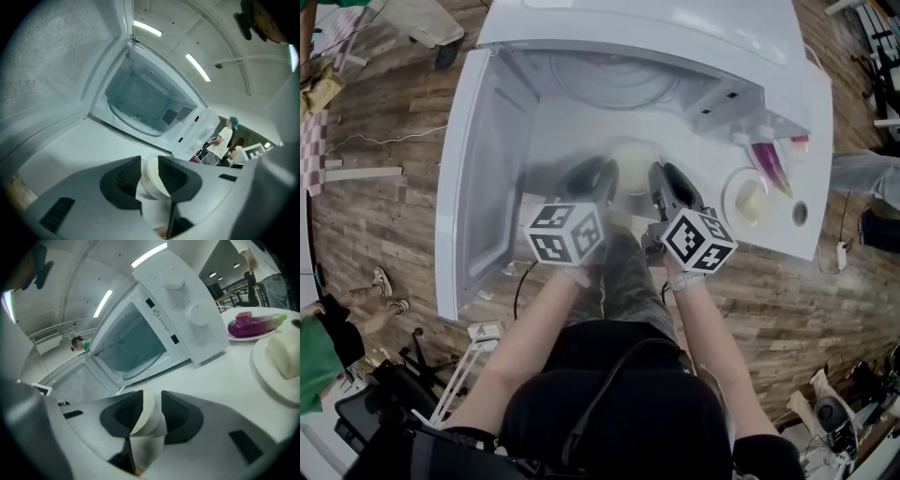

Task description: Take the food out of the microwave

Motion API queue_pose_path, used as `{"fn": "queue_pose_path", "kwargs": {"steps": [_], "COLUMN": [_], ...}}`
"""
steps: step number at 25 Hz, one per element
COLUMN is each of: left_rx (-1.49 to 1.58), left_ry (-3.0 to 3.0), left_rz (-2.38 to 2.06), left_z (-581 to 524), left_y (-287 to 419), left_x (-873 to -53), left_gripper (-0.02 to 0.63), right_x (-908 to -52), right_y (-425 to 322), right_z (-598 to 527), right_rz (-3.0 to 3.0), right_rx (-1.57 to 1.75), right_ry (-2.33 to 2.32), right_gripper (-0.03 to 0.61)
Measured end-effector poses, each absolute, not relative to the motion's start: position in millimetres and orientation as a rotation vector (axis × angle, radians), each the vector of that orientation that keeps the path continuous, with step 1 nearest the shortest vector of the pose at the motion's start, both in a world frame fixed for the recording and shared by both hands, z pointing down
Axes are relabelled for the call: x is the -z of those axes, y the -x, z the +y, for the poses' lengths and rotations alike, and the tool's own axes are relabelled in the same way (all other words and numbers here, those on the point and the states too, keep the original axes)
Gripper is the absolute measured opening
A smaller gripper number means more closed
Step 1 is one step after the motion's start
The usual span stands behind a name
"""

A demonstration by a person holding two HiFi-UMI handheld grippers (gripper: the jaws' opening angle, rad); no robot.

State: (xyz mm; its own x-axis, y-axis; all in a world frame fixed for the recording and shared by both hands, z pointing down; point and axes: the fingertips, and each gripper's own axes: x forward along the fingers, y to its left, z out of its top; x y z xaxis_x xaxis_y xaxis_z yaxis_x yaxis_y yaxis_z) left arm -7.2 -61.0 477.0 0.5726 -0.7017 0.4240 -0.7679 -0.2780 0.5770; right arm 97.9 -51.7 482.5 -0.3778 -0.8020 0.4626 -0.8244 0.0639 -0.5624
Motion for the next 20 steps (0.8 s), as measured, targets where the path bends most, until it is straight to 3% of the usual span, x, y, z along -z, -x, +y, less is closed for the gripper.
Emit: {"fn": "queue_pose_path", "kwargs": {"steps": [7, 9, 14, 20], "left_rx": [-0.072, -0.058, 0.002, -0.027], "left_ry": [-2.12, -2.139, -2.151, -2.201], "left_rz": [-1.166, -1.145, -1.019, -0.966], "left_z": [-54, -51, -36, -14], "left_y": [10, 9, 3, 7], "left_x": [-461, -459, -458, -458], "left_gripper": [0.114, 0.109, 0.02, 0.011], "right_x": [-467, -463, -451, -446], "right_y": [-94, -93, -86, -77], "right_z": [-45, -42, -33, -14], "right_rz": [-2.325, -2.335, -2.392, -2.434], "right_rx": [-1.095, -1.04, -0.957, -0.926], "right_ry": [-1.728, -1.733, -1.701, -1.644], "right_gripper": [0.115, 0.086, 0.02, 0.018]}}
